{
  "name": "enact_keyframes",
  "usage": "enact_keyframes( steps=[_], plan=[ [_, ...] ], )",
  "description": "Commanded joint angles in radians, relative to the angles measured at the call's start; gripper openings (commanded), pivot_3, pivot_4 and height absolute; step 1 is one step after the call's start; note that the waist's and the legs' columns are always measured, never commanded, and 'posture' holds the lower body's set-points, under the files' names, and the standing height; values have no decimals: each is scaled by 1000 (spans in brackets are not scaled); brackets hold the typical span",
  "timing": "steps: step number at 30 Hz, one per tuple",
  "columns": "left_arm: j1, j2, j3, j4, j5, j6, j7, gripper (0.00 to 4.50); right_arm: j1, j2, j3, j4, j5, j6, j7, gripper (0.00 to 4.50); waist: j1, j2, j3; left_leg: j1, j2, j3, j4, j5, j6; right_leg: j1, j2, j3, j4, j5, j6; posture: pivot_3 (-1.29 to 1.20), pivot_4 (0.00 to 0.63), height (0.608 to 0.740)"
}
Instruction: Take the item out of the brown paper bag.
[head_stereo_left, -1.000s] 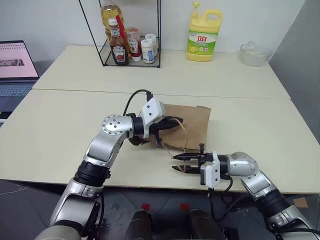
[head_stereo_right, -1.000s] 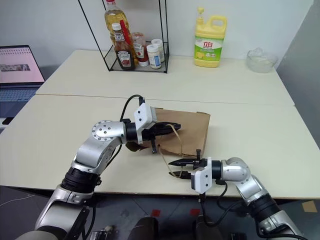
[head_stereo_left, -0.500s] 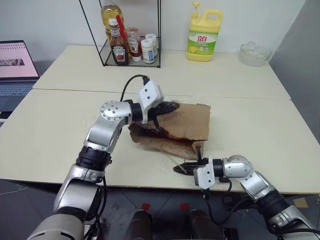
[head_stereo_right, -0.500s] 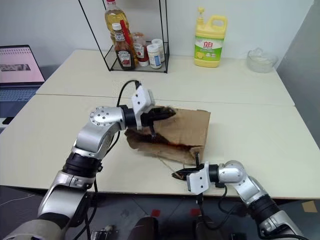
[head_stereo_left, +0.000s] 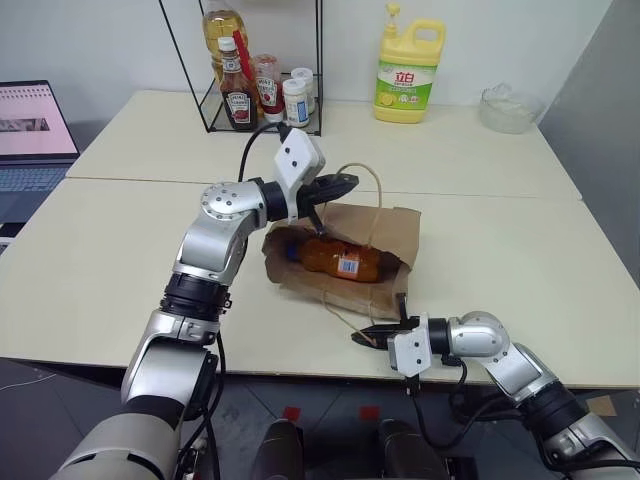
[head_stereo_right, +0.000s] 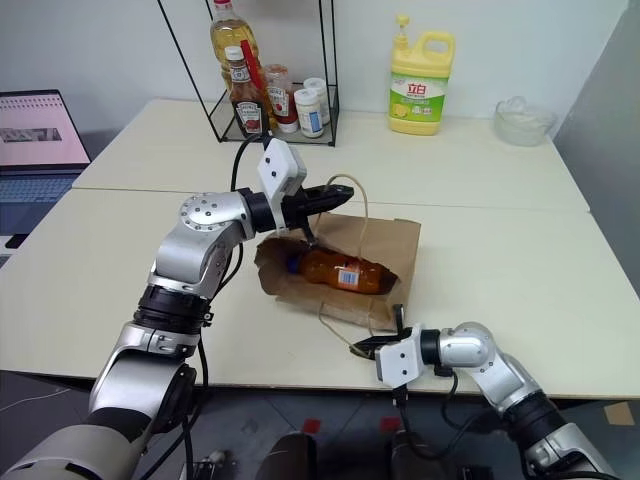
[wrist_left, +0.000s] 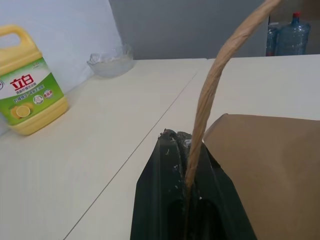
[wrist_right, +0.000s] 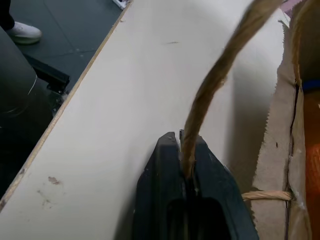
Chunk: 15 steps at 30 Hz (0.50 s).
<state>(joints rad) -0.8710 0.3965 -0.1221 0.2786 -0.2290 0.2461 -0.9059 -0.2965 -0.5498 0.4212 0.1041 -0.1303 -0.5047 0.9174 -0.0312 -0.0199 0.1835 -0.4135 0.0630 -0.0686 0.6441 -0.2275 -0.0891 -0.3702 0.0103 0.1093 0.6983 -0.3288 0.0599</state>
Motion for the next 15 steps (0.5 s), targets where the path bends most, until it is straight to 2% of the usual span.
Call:
enact_keyframes(
  steps=[1,10,15],
  plan=[
    [-18,-1,15,-45,-7,4,0,0,21,-36,-44,-110,92,108,44,1245,0,0,0,0,0,0,0,0,0,0,0,0,0,0,0,0,150,740],
    [-17,-7,20,-45,-10,7,3,0,111,-201,-204,-476,341,404,109,4430,1,0,0,-2,0,-4,0,0,0,0,0,-4,-1,0,0,0,150,740],
    [-16,-9,22,-40,-9,4,4,0,177,-276,-298,-594,419,498,116,4478,1,0,0,-3,0,-5,0,0,0,1,0,-5,-1,0,0,0,150,740]
  ],
)
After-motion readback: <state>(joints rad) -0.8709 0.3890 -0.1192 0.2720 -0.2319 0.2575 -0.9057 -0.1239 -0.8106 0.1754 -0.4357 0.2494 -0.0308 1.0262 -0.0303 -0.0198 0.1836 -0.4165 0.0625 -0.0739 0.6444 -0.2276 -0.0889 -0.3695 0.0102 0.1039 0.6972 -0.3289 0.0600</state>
